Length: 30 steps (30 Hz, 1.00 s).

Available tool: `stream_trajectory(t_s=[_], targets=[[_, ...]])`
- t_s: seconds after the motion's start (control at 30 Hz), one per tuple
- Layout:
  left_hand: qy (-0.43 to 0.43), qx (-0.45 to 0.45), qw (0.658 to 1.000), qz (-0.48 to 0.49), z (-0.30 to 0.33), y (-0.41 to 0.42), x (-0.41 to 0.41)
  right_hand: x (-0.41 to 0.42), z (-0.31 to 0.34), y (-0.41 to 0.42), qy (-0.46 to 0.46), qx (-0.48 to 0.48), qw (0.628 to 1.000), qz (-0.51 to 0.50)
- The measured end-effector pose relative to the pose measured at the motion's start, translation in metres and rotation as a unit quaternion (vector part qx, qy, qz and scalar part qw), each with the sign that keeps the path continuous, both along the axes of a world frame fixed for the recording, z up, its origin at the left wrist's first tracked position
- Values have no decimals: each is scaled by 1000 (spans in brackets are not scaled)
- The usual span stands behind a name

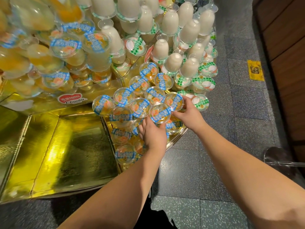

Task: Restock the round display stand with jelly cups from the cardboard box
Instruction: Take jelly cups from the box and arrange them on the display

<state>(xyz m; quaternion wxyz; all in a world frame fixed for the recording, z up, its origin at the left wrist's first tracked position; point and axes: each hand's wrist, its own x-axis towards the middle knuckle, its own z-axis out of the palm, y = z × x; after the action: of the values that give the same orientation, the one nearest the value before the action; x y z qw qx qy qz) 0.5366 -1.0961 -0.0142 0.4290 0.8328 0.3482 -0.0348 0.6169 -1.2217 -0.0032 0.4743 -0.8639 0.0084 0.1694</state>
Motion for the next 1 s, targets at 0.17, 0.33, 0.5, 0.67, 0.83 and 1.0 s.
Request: stream_trajectory(t_s=[0.17, 0.33, 0.5, 0.67, 0.83, 1.0], targets=[[29, -25, 999, -10, 7, 4, -6, -9, 8, -2, 12, -55, 998, -5], [-32, -106, 994, -4, 24, 30, -51, -37, 34, -4, -23, -74, 989, -128], [-101, -201, 973, 59, 55, 118, -93, -68, 81, 32, -97, -41, 977, -186], [-119, -189, 974, 46, 102, 247, -117, -84, 133, 150, -128, -9, 990, -56], [-95, -161, 981, 51, 133, 390, -179, -122, 166, 319, -125, -18, 984, 124], [-98, -99, 985, 103, 159, 539, -284, -202, 174, 491, -139, -59, 950, 273]])
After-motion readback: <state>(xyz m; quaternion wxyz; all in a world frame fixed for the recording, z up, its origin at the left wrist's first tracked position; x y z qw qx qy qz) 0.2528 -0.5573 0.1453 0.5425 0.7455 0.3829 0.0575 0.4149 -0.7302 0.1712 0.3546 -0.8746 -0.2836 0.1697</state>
